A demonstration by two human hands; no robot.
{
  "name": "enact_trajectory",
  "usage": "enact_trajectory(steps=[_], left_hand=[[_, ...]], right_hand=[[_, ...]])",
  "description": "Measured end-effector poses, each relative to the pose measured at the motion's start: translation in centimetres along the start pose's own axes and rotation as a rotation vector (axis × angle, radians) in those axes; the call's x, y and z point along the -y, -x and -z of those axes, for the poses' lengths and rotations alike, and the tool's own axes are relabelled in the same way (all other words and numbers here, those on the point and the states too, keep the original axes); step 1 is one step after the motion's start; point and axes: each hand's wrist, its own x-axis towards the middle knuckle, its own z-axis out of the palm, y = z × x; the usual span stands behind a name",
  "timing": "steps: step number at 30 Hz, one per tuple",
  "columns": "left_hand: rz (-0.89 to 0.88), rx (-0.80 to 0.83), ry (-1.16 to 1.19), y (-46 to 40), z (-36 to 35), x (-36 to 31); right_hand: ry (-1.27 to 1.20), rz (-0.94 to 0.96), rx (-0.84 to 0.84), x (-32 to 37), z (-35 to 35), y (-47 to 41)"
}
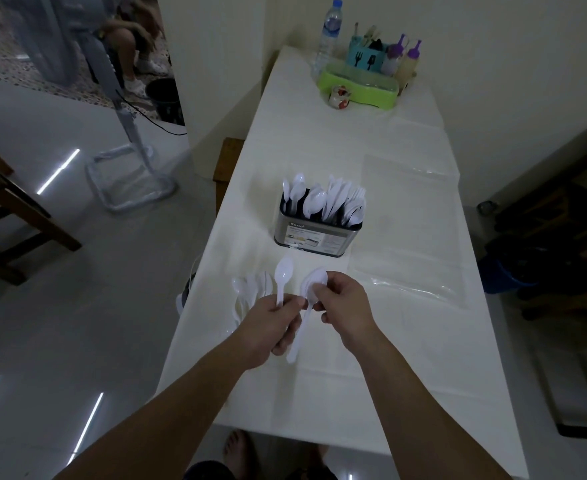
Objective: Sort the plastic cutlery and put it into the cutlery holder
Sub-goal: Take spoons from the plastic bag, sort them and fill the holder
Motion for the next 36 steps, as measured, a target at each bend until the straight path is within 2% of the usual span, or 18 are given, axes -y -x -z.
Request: enact_trajectory(steps=[6, 18, 25, 29, 36], left_hand=[[-0.033, -0.070, -0.131, 0.1, 0.1, -0.3], [-0.038, -0.087, -0.149, -0.1, 0.1, 0.0], [0.020, -0.083, -0.010, 0.1, 0.1, 0.0], [0.025, -0.124, -0.017, 0.2, 0.2, -0.2], [-0.015, -0.115, -0.076, 0.6, 0.1, -0.9]], right_hand=[[0.000, 0.013, 0.004, 0.0, 0.0, 0.0], [-0.043, 0.044, 0.053, -0.2, 0.0, 0.2], [-0.099, -0.003, -0.045, -0.8, 0.2, 0.2], [-0.114, -0.005, -0.113, -1.0, 0.3, 0.0], [-0.043, 0.035, -0.071, -0.7, 0.4, -0.2]])
